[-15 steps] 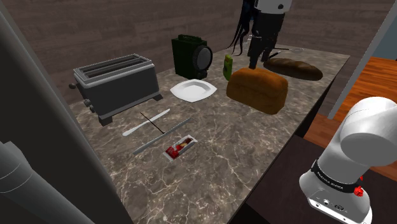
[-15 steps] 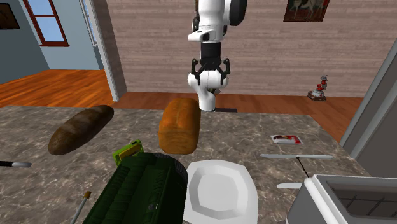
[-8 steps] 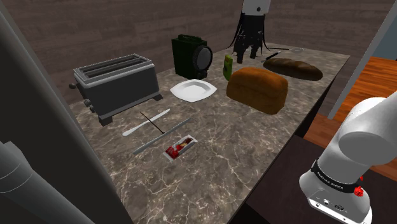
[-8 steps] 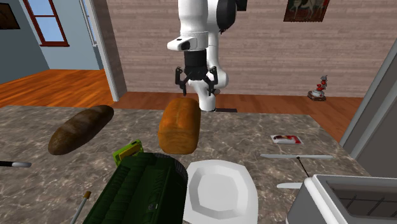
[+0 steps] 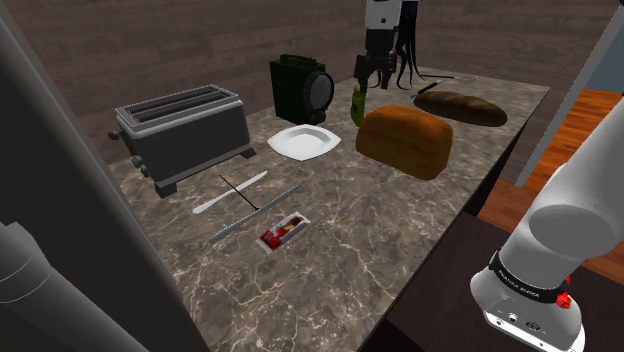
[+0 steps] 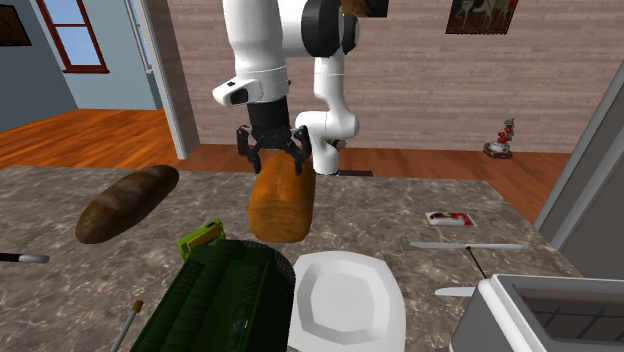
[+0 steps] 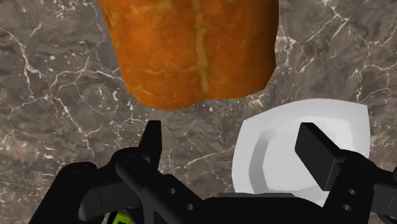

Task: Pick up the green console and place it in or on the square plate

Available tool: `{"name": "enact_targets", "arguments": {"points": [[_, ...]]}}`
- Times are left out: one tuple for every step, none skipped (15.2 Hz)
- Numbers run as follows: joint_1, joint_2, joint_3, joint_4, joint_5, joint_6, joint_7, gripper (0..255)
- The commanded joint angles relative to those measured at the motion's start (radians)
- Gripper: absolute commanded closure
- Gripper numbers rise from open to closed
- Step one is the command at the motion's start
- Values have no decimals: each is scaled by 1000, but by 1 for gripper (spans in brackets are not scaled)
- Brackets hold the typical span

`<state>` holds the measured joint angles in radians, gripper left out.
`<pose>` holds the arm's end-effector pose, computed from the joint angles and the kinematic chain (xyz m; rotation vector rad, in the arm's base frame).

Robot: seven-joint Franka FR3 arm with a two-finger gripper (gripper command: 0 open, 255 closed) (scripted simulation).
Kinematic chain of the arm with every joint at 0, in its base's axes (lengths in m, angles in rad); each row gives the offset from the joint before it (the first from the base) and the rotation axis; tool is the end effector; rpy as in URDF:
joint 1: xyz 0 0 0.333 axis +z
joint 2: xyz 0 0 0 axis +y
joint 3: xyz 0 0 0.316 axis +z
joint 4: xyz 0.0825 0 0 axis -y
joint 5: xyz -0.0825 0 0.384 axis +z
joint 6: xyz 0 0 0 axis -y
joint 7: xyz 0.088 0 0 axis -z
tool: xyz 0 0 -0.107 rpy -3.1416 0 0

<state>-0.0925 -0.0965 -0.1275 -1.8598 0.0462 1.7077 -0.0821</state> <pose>0.5142 -0.1130 0.5510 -3.0671 0.2221 0.0724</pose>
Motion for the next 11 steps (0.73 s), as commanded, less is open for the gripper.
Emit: {"name": "enact_targets", "arguments": {"points": [[-13,85,-17,86,13,-17,-9,0],[-20,128,-24,130,21,-27,-13,0],[-28,171,-32,176,29,-39,-17,0],[-37,215,-38,225,38,-52,-21,0],[-46,260,-45,275,47,-67,-25,0],[-56,306,-50,328,56,-83,-28,0],[-67,353,-56,384,66,-100,-31,0],[-79,401,-60,443,76,-120,-33,0],[-92,451,-64,506,87,-142,-35,0],[-106,503,-68,573,97,-167,-36,0],[-122,558,-70,647,108,-194,-35,0]]}}
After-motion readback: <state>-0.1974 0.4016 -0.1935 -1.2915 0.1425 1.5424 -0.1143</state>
